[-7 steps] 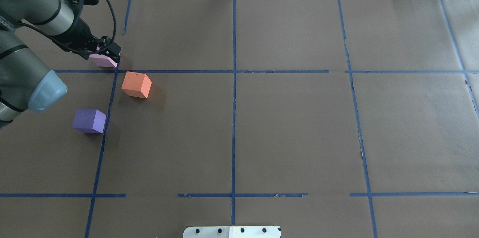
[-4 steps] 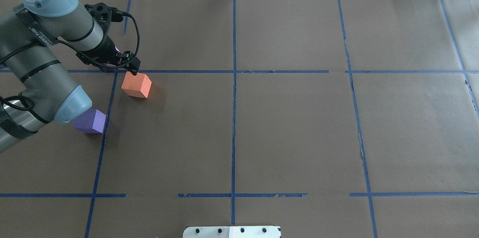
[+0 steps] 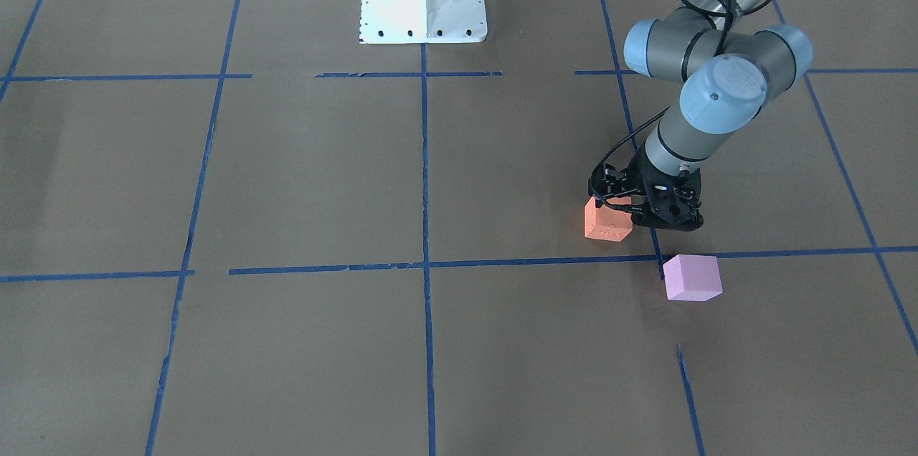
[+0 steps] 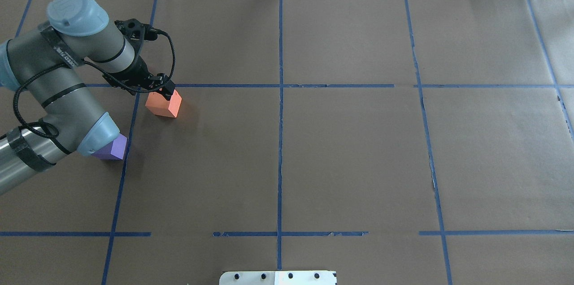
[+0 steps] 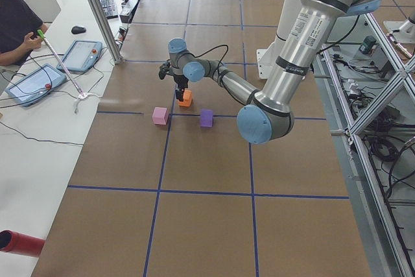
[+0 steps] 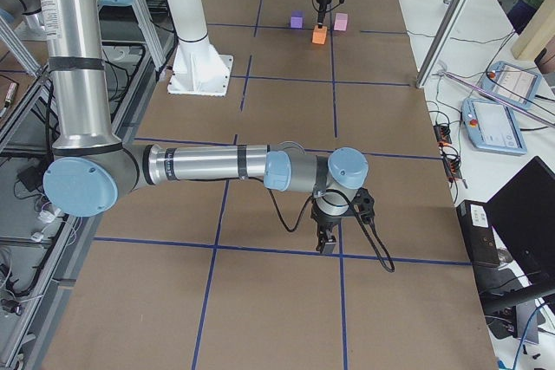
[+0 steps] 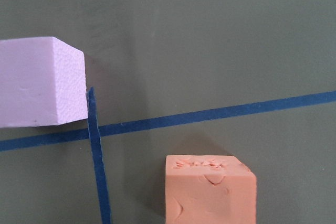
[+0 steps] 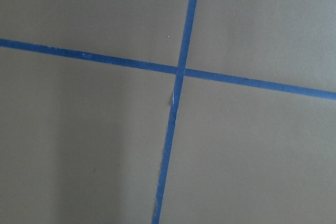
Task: Arrange blocks in a line
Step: 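Move the left gripper down over the orange cube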
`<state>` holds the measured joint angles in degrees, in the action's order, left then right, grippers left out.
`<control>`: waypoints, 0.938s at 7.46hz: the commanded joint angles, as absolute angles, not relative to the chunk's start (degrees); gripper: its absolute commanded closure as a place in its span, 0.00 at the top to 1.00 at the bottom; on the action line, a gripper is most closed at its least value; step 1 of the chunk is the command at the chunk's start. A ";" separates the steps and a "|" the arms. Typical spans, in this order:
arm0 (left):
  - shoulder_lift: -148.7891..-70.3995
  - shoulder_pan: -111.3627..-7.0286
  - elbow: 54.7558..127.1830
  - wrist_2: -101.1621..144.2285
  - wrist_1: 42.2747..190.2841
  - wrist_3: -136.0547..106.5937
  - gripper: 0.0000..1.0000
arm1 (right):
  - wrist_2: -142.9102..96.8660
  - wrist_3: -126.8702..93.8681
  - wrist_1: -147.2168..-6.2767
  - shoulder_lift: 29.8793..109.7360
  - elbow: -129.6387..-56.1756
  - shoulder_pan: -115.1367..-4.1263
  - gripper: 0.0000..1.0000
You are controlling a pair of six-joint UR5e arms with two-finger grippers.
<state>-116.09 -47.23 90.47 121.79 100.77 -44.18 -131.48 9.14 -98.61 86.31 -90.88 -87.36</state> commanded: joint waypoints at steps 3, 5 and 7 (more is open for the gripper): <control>-118.03 -46.50 86.06 121.73 103.36 -44.56 1.00 | -131.48 9.14 -98.61 86.31 -90.88 -87.36 1.00; -118.30 -45.79 84.56 121.73 104.06 -44.56 0.98 | -131.48 9.14 -98.61 86.31 -90.88 -87.36 1.00; -118.39 -45.09 83.68 121.73 104.85 -44.82 0.69 | -131.48 9.14 -98.61 86.31 -90.88 -87.36 1.00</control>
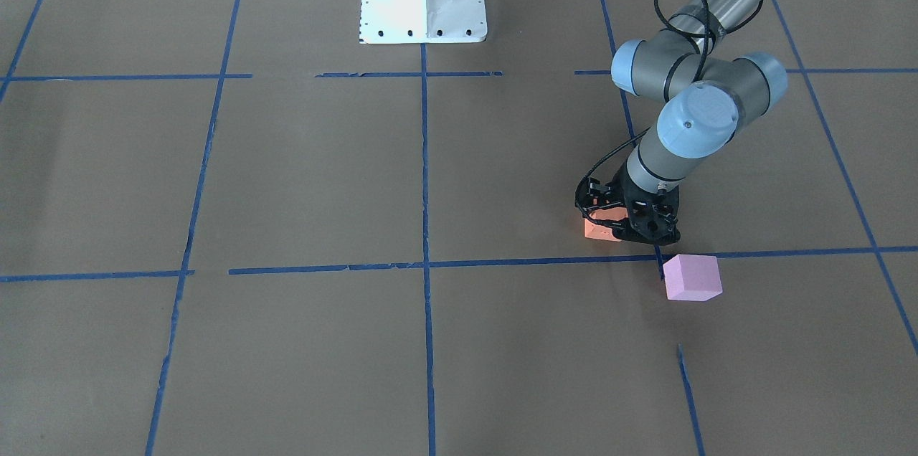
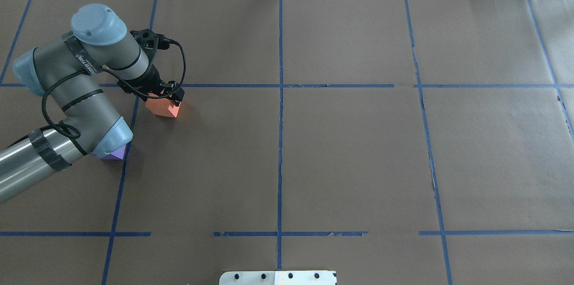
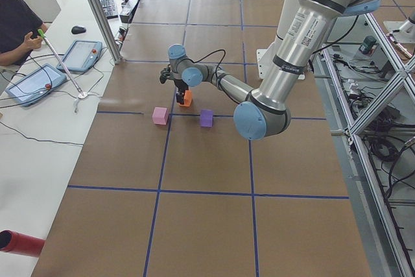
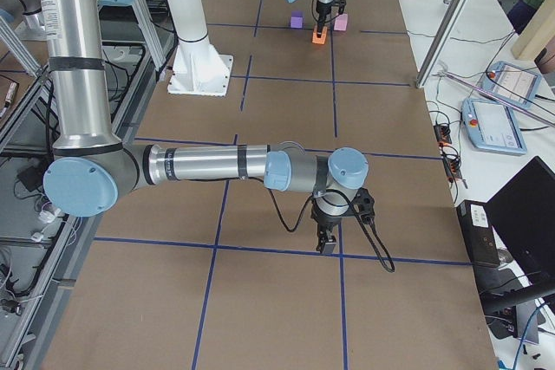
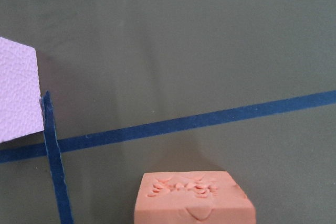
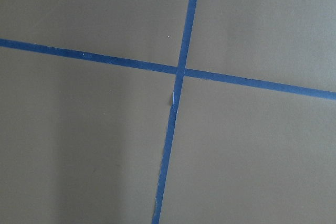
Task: Arrange blocks in a line
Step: 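Close the left gripper on the orange cube and lift it, then carry the orange cube toward the pink cube with the left gripper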
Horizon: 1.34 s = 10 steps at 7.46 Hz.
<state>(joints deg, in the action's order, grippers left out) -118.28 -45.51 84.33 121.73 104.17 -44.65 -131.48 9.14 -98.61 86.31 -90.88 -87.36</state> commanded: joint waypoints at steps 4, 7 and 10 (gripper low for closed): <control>-118.48 -46.39 86.81 121.90 104.51 -46.14 0.20 | -131.48 9.14 -98.61 86.31 -90.88 -87.36 1.00; -113.68 -52.55 96.73 121.82 99.15 -45.44 0.22 | -131.48 9.14 -98.61 86.31 -90.88 -87.36 1.00; -105.58 -55.46 101.24 124.00 99.32 -42.30 0.24 | -131.48 9.14 -98.61 86.31 -90.88 -87.36 1.00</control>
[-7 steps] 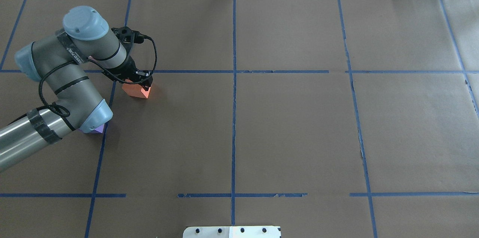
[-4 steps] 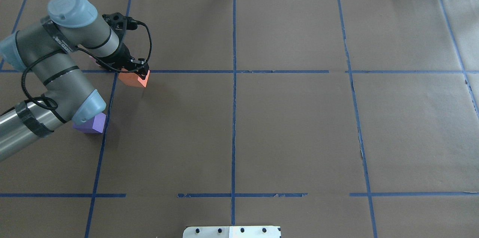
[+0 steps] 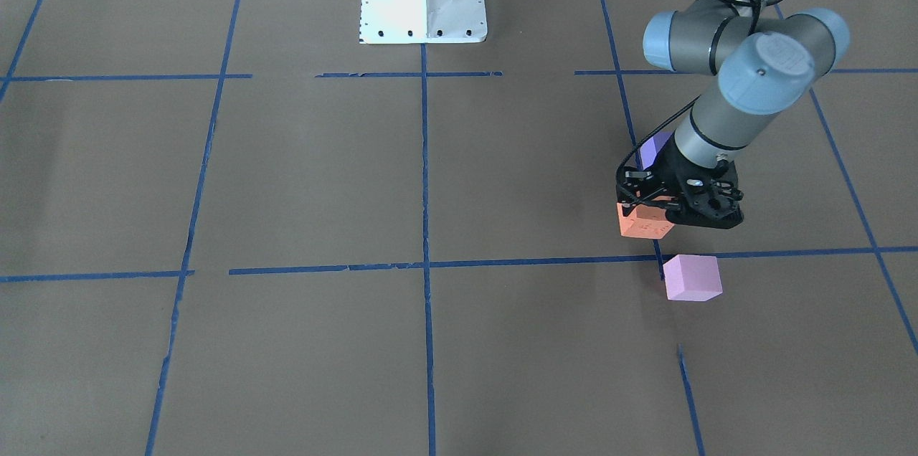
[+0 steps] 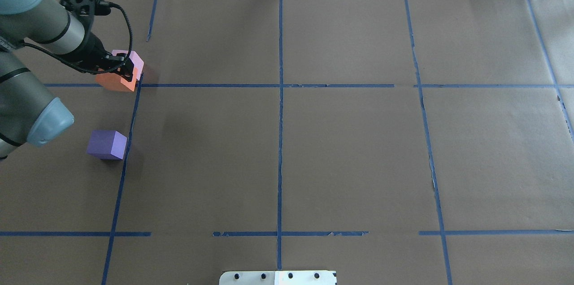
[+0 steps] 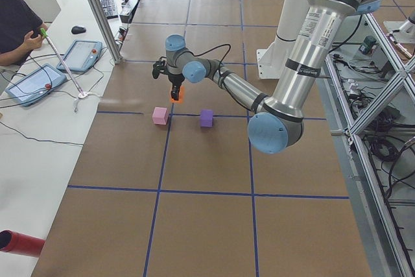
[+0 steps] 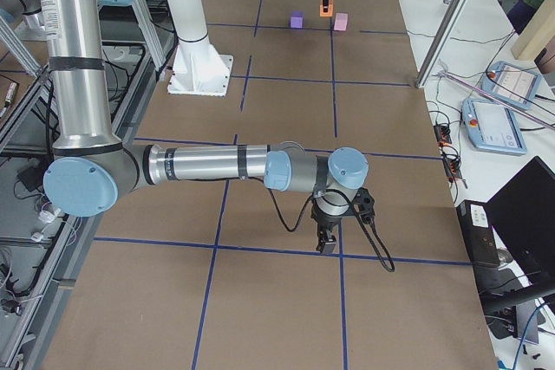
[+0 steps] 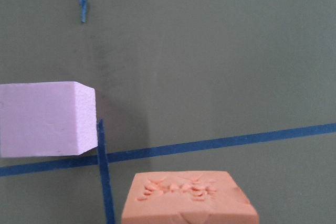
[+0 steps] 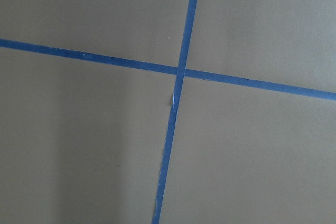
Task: Arrange blocks in a line
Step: 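Carry the orange cube toward the pink cube with the left gripper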
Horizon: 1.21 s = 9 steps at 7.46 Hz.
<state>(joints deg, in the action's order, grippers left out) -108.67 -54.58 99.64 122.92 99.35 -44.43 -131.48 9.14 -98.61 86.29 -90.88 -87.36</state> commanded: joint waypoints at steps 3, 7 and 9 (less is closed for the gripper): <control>-104.77 -55.02 98.54 124.10 99.23 -40.17 0.27 | -131.48 9.14 -98.61 86.31 -90.88 -87.36 1.00; -107.57 -53.97 91.42 125.06 100.46 -38.94 0.27 | -131.48 9.14 -98.61 86.31 -90.88 -87.36 1.00; -108.45 -52.74 88.26 125.33 103.95 -38.85 0.27 | -131.48 9.14 -98.61 86.31 -90.88 -87.36 1.00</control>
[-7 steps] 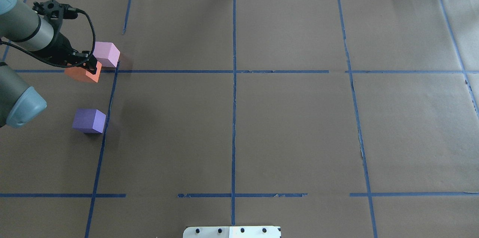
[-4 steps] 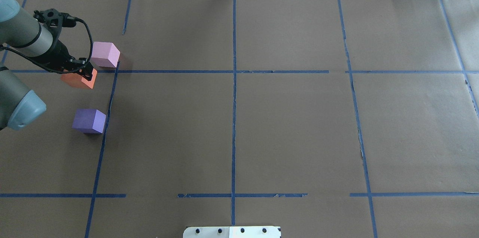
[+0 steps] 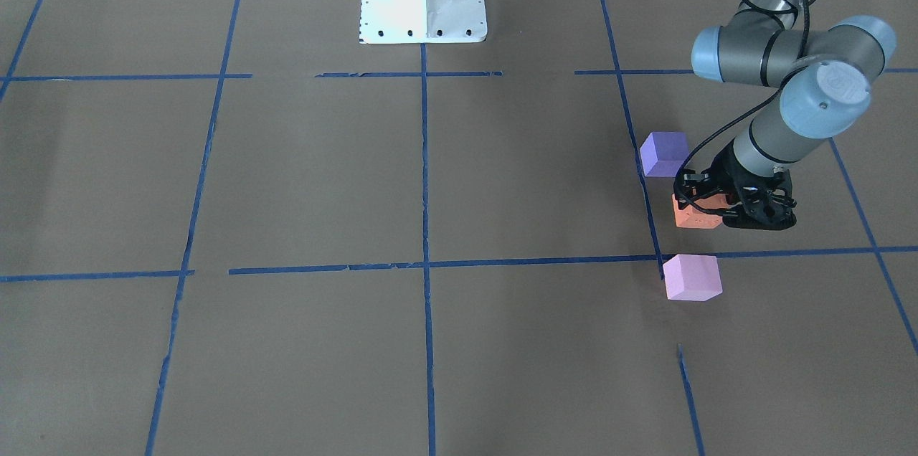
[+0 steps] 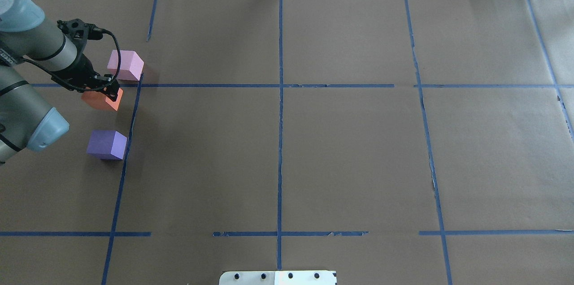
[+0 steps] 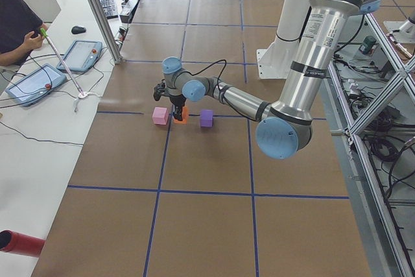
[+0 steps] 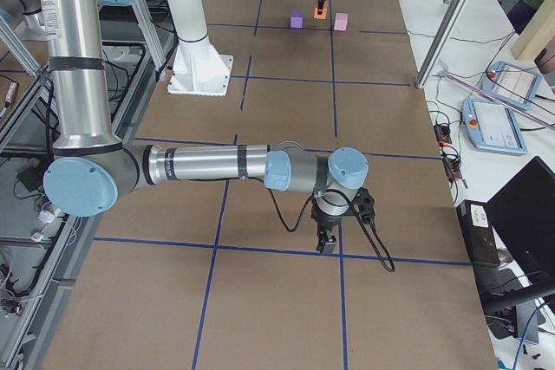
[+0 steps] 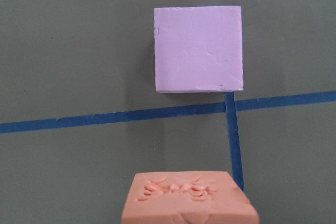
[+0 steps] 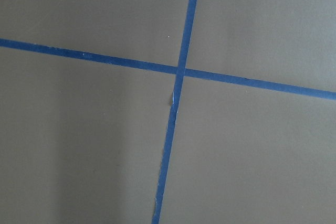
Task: Arrange blocks in a line
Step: 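Lower the orange cube between the pink and purple cubes, left gripper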
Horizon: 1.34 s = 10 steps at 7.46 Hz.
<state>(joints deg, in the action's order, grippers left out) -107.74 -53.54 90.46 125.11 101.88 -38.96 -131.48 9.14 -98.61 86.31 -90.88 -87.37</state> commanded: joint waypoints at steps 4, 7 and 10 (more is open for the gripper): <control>-108.72 -51.94 87.01 125.42 104.50 -38.93 0.28 | -131.48 9.14 -98.61 86.31 -90.88 -87.36 1.00; -108.72 -51.94 86.40 125.86 105.03 -39.29 0.28 | -131.48 9.14 -98.61 86.31 -90.88 -87.36 1.00; -108.72 -51.94 85.78 126.65 105.38 -39.37 0.30 | -131.48 9.14 -98.61 86.31 -90.88 -87.36 1.00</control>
